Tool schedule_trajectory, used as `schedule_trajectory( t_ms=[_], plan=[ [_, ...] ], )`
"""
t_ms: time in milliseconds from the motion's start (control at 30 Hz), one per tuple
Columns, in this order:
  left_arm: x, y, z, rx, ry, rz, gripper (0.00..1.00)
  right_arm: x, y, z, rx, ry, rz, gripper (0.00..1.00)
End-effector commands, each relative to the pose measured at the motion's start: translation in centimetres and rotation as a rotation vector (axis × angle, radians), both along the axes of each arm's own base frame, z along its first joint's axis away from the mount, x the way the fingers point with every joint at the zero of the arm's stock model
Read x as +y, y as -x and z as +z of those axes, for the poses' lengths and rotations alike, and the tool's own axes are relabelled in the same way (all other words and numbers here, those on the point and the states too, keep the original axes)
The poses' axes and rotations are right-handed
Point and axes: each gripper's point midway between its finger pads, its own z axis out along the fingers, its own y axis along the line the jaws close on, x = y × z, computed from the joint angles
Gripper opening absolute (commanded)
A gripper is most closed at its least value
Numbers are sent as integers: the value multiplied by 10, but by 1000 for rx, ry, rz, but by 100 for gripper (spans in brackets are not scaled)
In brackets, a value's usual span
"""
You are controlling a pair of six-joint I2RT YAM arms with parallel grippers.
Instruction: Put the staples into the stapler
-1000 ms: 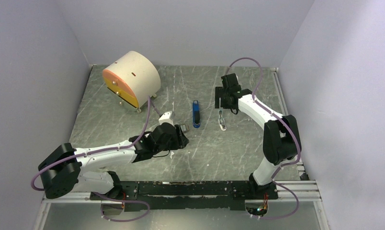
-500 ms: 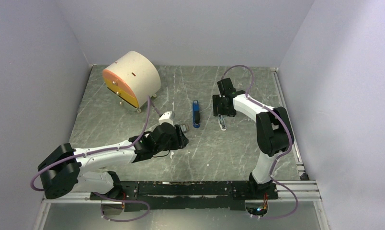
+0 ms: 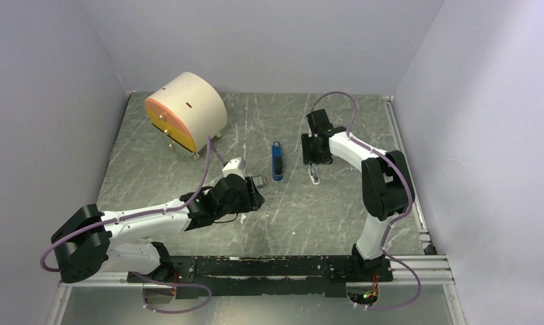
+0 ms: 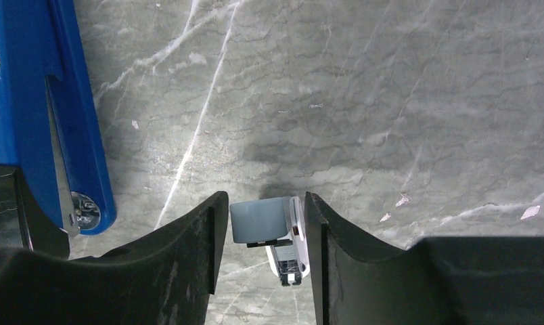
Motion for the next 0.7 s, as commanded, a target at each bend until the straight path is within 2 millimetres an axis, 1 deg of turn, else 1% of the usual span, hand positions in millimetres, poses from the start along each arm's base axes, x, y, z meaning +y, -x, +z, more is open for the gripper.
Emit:
schedule_trajectory(
  t_ms=[0,67,167,233,300,333,467,667],
  plan=[
    [5,0,0,-11,-5,16,51,-2,-7,2,-16,20,7,44],
    [6,-1,-1,-10,-10,19,51,-6,-6,0,-14,34,-9,39],
    [6,-1,0,-14,-11,20,51,-13,-8,3,-29,66,-55,32],
    [4,0,0,-14,-5,12,51,-14,-8,7,-43,70,-78,29],
    [1,0,0,-15,8,0,51,-11,-7,11,-53,50,-96,29],
    [0,2,-3,-6,7,-11,51,-9,-5,12,-54,38,-105,29],
    [-20,0,0,-11,60,-58,52,6,10,9,-36,-31,-135,29],
    [-61,-2,2,20,138,-142,56,34,36,7,-43,-73,-131,29]
  ],
)
